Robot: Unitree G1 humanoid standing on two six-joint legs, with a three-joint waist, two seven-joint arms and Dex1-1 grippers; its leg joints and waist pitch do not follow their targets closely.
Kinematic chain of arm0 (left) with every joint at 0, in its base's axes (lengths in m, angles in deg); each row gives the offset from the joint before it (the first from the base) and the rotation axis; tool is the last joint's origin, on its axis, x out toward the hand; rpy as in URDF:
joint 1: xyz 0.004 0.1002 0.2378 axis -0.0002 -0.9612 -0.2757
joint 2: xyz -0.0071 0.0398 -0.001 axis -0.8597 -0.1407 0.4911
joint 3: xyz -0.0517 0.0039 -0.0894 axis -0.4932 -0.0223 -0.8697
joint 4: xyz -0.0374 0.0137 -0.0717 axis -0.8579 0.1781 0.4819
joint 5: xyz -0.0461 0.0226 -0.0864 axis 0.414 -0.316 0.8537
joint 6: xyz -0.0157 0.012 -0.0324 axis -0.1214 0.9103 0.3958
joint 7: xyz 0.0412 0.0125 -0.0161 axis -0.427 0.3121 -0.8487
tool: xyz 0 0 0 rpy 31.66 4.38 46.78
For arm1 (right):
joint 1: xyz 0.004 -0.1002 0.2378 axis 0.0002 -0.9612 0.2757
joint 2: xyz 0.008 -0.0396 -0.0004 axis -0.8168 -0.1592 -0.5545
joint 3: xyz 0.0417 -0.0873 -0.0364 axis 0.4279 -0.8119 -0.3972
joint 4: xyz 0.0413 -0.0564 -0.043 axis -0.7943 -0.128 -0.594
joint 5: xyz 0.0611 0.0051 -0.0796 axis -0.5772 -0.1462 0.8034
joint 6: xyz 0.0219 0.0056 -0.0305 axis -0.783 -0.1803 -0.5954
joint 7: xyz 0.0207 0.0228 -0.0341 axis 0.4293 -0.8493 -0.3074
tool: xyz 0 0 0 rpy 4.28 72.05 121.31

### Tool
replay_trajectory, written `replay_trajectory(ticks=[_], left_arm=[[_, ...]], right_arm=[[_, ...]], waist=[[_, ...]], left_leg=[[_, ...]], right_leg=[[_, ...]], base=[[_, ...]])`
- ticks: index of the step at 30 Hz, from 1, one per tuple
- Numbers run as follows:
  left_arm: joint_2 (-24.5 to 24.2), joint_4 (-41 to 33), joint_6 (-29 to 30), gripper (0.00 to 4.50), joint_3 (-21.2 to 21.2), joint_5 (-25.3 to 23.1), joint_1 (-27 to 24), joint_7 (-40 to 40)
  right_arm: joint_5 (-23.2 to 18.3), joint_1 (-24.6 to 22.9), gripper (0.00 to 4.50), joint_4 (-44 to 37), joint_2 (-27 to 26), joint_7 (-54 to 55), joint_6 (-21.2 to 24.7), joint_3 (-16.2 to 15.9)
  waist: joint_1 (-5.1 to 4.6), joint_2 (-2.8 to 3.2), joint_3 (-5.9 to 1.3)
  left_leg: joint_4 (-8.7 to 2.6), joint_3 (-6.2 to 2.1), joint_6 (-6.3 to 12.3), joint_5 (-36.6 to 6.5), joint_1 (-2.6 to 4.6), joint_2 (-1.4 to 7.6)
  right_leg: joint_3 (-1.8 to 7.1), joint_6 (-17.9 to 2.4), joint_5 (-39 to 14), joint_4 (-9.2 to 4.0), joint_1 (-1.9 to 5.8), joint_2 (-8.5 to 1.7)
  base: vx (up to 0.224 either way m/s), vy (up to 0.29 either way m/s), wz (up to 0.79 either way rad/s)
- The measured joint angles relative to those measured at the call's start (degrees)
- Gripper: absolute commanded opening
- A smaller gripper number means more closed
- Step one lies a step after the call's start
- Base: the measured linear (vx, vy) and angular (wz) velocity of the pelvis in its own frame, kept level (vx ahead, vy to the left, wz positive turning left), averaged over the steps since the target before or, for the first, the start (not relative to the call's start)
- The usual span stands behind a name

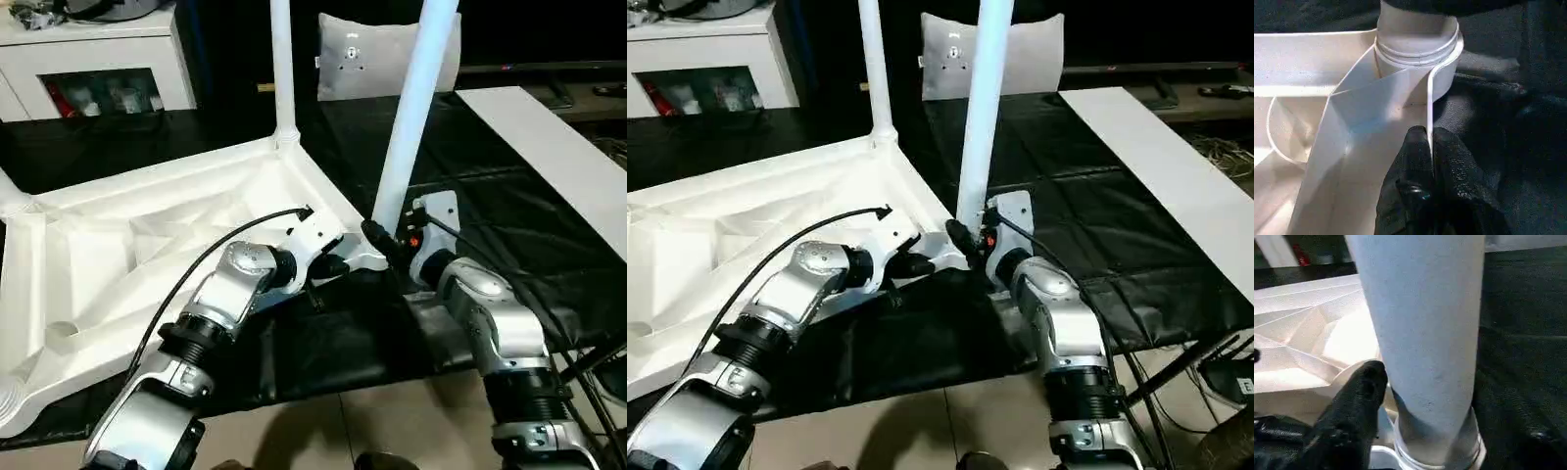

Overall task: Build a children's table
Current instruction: Rotate leg to tighten

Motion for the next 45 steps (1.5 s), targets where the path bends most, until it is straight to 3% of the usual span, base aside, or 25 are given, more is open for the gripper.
replay_trajectory(ticks=[7, 11, 18, 27, 39, 45], left_arm=[[-4.46, -0.08, -5.11, 0.00, 1.33, 0.76, -1.05, 8.04], [-7.03, 0.33, -9.25, 0.00, 2.07, 2.19, -1.79, 14.72], [-12.58, 1.61, -17.47, 0.00, 4.61, 3.20, -1.94, 26.78], [-15.39, 1.87, -23.01, 0.00, 7.24, 3.28, -1.57, 35.71], [-15.22, 3.23, -24.95, 0.00, 7.32, 3.47, -1.16, 36.57], [-15.23, 3.51, -23.91, 0.00, 6.93, 4.14, -1.13, 36.92]], right_arm=[[-3.01, -1.60, 3.85, -0.41, 7.15, -12.12, -0.27, -0.96], [-3.56, -2.23, 4.15, -0.20, 12.74, -20.48, -2.59, -2.31], [-5.61, -2.83, 4.15, 0.60, 20.27, -38.18, -7.33, -6.46], [-6.35, -2.93, 3.35, 0.84, 22.04, -49.37, -8.75, -11.51], [-8.14, -0.82, 2.22, 4.59, 21.64, -54.49, -8.56, -12.71], [-8.79, -1.17, 1.96, 4.23, 20.93, -54.15, -6.34, -11.96]], waist=[[1.05, 0.02, 0.01], [1.85, 0.02, 0.01], [3.52, 0.01, 0.01], [3.91, -0.16, -0.04], [3.98, -0.47, -0.09], [3.98, -0.46, -0.10]], left_leg=[[0.05, 0.03, -0.02, 0.01, 0.07, 0.00], [0.20, 0.04, -0.02, 0.01, 0.18, 0.01], [0.41, 0.04, -0.02, 0.02, 0.12, 0.05], [0.56, 0.09, -0.01, 0.02, 0.13, 0.07], [0.58, 0.09, 0.00, 0.02, 0.12, 0.08], [0.57, 0.10, -0.01, 0.02, 0.14, 0.08]], right_leg=[[0.03, 0.02, 0.05, 0.02, 0.04, -0.03], [0.05, 0.08, 0.10, 0.02, 0.06, -0.05], [0.05, 0.14, 0.13, 0.03, 0.19, -0.10], [0.13, 0.21, 0.09, 0.06, 0.25, -0.17], [0.10, 0.26, 0.06, 0.12, 0.23, -0.16], [0.08, 0.24, 0.07, 0.16, 0.22, -0.13]], base=[[0.000, 0.000, 0.00], [0.000, 0.000, 0.00], [0.000, 0.000, 0.00], [0.000, 0.000, 0.00], [0.000, 0.000, 0.00], [0.000, 0.000, 0.00]])
